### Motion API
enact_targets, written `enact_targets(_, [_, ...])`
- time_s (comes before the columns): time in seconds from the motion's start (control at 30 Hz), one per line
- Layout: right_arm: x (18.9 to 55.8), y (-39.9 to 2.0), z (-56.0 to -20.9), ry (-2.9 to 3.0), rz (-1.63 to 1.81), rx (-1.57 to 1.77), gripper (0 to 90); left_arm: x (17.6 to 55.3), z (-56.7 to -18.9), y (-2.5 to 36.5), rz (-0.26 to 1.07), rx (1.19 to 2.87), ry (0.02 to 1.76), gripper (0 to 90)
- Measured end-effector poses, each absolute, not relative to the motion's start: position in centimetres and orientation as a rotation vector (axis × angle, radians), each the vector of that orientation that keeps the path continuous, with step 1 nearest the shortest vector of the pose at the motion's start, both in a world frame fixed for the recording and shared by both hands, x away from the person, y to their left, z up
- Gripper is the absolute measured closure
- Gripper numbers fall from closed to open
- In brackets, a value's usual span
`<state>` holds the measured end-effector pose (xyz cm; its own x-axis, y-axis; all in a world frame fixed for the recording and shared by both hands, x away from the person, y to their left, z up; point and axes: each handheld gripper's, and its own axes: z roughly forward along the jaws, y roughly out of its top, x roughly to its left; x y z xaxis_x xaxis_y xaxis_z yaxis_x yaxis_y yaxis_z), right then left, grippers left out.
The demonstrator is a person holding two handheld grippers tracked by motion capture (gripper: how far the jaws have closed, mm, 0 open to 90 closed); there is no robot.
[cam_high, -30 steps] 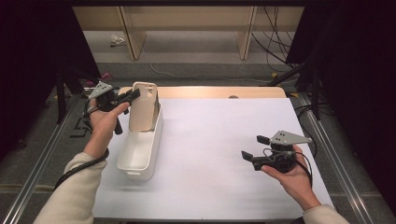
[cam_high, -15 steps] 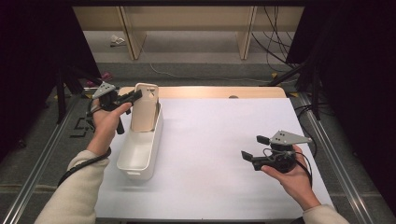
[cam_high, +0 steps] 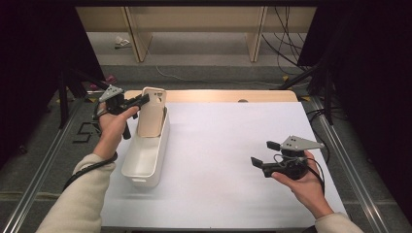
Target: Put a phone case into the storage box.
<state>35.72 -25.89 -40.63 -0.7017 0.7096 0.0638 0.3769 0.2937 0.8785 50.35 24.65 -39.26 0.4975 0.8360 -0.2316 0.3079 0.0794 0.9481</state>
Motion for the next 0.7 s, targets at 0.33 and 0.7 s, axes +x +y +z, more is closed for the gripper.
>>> enact_targets(0.33, [35.7,-25.9,-40.6,2.230,1.373,0.981,16.1,50.8,-40.1,24.5,0.517,1.514,1.061,80.5])
enact_targets(0.7, [35.7,-25.9,-40.6,2.229,1.374,0.984,16.1,51.2,-40.9,24.6,0.506,1.522,1.086,80.5])
